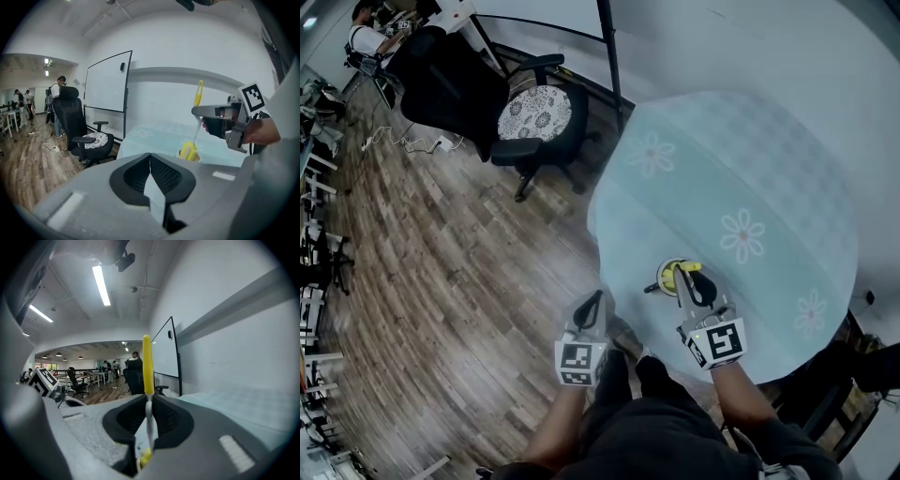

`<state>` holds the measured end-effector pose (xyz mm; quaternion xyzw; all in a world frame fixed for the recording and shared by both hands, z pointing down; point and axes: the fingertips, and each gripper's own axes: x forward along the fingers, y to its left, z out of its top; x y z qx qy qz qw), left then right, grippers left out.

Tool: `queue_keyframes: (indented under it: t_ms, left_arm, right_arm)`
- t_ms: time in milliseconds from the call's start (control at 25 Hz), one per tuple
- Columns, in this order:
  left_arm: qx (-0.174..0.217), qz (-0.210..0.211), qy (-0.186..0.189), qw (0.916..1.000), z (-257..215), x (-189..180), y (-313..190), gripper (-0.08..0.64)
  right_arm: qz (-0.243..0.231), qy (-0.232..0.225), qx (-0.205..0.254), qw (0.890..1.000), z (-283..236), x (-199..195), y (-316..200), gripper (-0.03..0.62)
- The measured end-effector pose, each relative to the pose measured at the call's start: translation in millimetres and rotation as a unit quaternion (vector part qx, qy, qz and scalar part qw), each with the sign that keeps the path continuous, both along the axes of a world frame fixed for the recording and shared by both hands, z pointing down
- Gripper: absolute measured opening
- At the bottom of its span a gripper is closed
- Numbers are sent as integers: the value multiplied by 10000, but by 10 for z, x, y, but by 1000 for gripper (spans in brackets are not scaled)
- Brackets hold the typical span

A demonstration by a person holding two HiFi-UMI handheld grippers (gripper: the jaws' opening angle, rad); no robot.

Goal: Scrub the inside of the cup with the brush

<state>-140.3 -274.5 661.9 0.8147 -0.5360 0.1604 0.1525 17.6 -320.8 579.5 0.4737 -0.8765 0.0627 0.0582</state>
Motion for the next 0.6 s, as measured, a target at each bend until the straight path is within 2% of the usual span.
queue_keyframes:
  t_ms: [600]
  left_arm:
    - [-74, 131, -98, 9998, 59, 57, 30, 6]
  right_arm:
    - [187, 26, -6, 9998, 63, 130, -150, 40]
